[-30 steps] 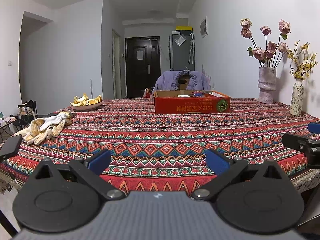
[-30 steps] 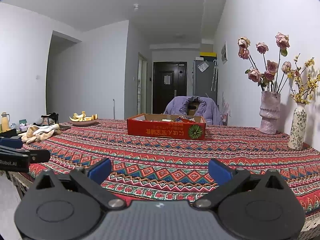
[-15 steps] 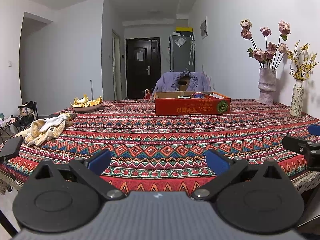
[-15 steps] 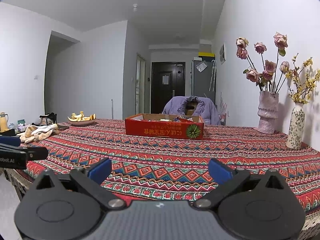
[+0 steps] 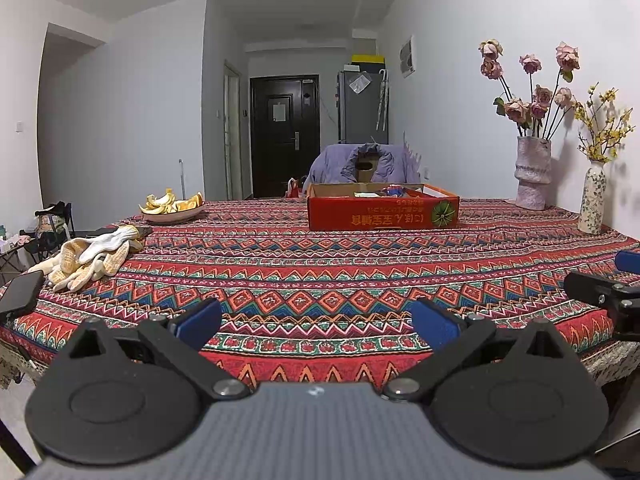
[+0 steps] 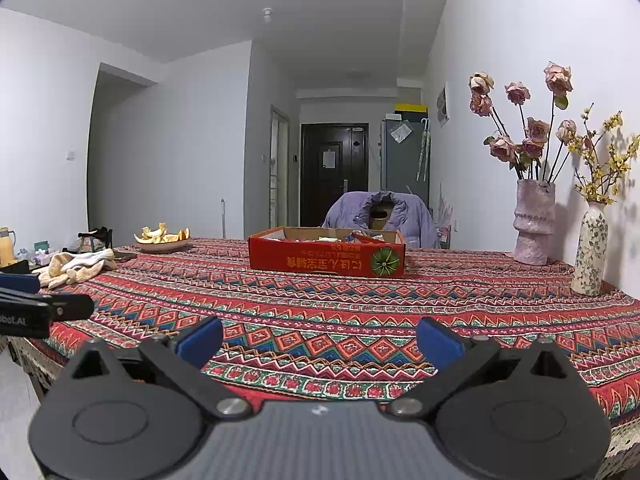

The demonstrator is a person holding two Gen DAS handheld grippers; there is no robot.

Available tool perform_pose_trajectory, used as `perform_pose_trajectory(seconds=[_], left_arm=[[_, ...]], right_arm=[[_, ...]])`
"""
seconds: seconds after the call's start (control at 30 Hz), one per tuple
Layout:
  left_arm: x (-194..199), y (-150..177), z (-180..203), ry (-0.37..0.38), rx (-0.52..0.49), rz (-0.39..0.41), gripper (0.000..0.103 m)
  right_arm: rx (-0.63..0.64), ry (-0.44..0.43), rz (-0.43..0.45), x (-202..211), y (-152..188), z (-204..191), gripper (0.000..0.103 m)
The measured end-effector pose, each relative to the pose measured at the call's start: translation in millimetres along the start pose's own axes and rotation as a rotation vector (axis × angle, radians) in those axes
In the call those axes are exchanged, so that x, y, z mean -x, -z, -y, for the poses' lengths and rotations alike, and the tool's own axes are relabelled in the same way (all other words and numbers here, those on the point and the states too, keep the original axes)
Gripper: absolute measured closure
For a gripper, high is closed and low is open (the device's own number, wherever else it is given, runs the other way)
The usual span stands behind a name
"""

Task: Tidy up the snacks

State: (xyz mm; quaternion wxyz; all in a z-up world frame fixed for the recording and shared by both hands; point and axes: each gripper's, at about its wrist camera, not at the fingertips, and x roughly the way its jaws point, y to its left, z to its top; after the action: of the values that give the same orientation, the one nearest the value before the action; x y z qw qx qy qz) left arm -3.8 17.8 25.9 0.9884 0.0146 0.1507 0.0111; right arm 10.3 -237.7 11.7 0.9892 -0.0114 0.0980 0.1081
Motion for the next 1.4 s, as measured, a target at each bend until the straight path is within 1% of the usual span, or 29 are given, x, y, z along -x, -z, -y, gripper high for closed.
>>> perform_pose_trajectory(seconds=[0.47, 0.9, 1.17, 1.4], left_arm=[[1.7, 0.3, 0.3, -0.002, 0.0, 0.004, 0.0], [3.5, -0.1, 0.2, 0.016, 0.005, 0.008, 0.0], [7.2, 0.5, 1.9, 0.002, -0.002, 0.034, 0.0], [6.0, 0.7, 3.2, 0.003, 0.01, 0.024, 0.0]], right_arm=[[-0.007, -0.006, -0.009, -0.1, 0.8, 0.5, 0.0], [-0.013, -0.003, -0.005, 1.1, 1.3, 1.0, 0.0], [-0.014, 0.0, -0.005, 1.5, 2.2, 1.9, 0.0], [-0.015, 0.002, -0.003, 1.7, 2.5, 2.9, 0.0]])
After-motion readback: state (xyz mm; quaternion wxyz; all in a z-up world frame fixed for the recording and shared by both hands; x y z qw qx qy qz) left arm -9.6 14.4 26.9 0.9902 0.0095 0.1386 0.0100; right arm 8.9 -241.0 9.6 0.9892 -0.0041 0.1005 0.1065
